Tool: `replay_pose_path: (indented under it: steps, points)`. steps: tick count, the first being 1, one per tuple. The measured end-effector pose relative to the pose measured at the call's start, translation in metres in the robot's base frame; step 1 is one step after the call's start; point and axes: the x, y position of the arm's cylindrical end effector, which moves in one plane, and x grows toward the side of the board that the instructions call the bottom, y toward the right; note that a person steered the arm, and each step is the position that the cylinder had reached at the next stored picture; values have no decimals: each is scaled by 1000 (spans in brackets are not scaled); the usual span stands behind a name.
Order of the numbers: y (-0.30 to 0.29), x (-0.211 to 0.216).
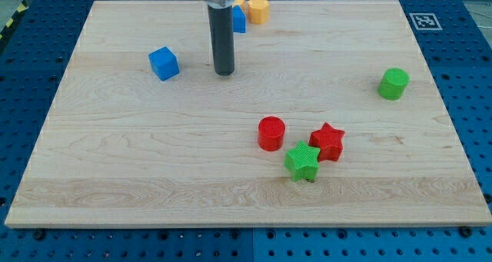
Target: Move your hand to the bottom of the blue cube
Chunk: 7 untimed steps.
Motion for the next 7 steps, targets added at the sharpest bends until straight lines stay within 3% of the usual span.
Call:
replay_pose_path:
  steps: [3,7]
  points:
    - [-1,47]
    - [-56,67]
